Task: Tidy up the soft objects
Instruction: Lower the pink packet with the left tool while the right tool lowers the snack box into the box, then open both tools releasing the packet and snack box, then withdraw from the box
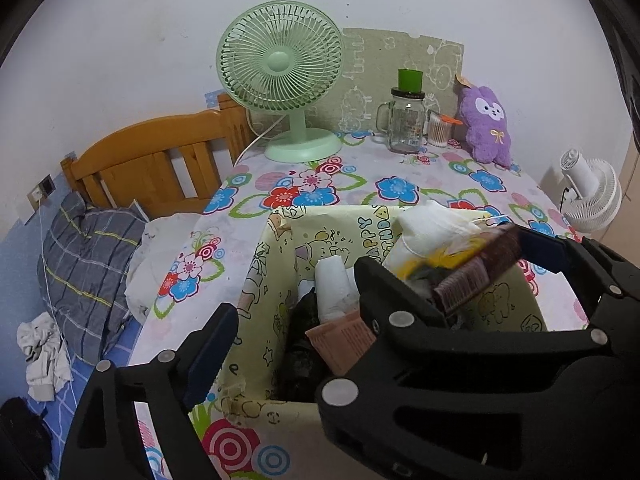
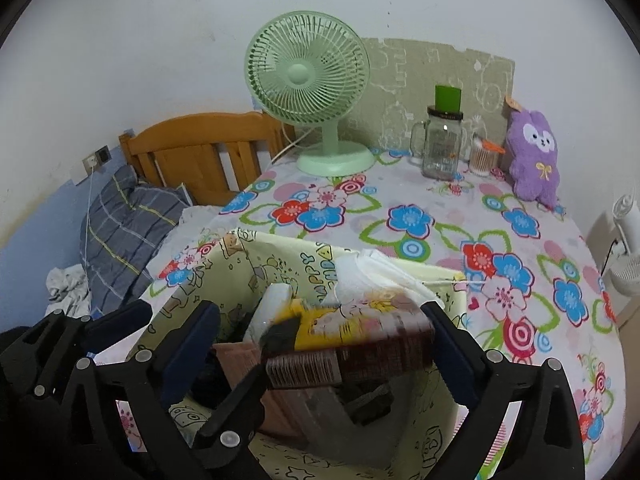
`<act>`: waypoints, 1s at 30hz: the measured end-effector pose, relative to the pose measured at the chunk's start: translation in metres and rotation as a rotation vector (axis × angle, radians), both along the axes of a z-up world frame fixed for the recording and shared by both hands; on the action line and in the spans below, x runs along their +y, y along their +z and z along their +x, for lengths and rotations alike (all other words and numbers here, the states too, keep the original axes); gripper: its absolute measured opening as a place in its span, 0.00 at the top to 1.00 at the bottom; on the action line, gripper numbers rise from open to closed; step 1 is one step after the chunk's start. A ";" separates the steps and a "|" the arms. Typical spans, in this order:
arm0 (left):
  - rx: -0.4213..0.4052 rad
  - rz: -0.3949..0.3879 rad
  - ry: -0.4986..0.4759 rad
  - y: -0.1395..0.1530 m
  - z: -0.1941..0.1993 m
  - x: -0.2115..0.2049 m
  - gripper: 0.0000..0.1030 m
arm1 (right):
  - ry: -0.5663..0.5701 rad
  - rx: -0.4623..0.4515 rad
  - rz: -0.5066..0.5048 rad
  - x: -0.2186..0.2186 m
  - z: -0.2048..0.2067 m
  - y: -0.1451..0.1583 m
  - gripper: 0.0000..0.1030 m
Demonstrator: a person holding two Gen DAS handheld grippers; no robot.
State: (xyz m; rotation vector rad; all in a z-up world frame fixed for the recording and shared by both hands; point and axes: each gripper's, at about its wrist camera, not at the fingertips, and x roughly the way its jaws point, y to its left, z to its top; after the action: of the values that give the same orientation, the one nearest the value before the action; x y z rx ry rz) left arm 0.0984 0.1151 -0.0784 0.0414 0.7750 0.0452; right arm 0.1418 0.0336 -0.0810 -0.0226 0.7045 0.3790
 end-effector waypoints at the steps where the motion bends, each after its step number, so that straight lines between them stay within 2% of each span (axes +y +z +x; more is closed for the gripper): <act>1: -0.002 0.003 0.000 0.000 -0.001 -0.001 0.12 | 0.000 -0.004 -0.001 0.000 -0.001 0.001 0.02; 7: -0.017 0.014 -0.004 0.005 -0.006 -0.006 0.10 | 0.002 -0.002 0.007 -0.007 -0.004 0.005 0.02; 17: -0.030 -0.011 0.017 0.012 -0.014 -0.011 0.09 | 0.004 -0.018 0.010 -0.021 -0.016 0.015 0.02; 30: -0.079 -0.024 -0.029 0.033 -0.022 -0.045 0.08 | -0.079 -0.035 0.016 -0.064 -0.034 0.035 0.02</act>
State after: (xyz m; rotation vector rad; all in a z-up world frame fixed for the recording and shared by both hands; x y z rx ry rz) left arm 0.0767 0.0701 -0.0458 0.0281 0.6955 0.0102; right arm 0.1083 -0.0306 -0.0460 0.0132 0.6654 0.3075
